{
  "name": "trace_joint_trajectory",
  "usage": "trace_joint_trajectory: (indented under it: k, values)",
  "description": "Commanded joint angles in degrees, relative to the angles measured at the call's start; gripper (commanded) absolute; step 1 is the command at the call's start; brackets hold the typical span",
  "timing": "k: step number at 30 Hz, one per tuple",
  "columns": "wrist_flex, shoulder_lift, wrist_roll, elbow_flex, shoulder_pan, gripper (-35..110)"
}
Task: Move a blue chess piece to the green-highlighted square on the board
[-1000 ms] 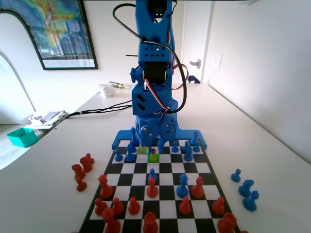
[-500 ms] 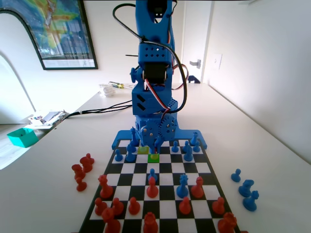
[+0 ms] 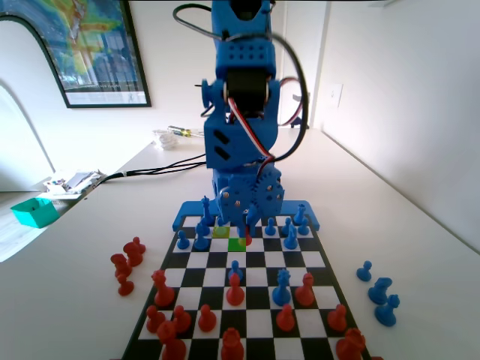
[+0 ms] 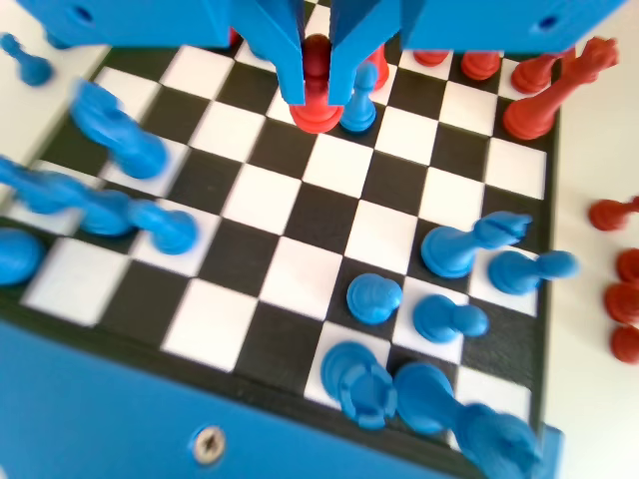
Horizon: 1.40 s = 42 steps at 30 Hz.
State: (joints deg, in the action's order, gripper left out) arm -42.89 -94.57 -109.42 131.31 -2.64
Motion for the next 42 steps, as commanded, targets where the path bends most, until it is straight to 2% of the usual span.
trace_joint_trajectory:
  k: [1,13,24,32,42]
  values:
    - [-6.5,-4.75,-0.09,-6.06,-3.52,1]
    - [-16.96,1.67,-2.29,-18.19,-22.06,1]
    - [-17.14,12.13,-3.69,-25.58,-33.66,1]
    - [-12.13,15.47,-7.12,-22.15,-38.32,1]
    - [-0.53,19.78,-9.93,-14.33,-39.99,1]
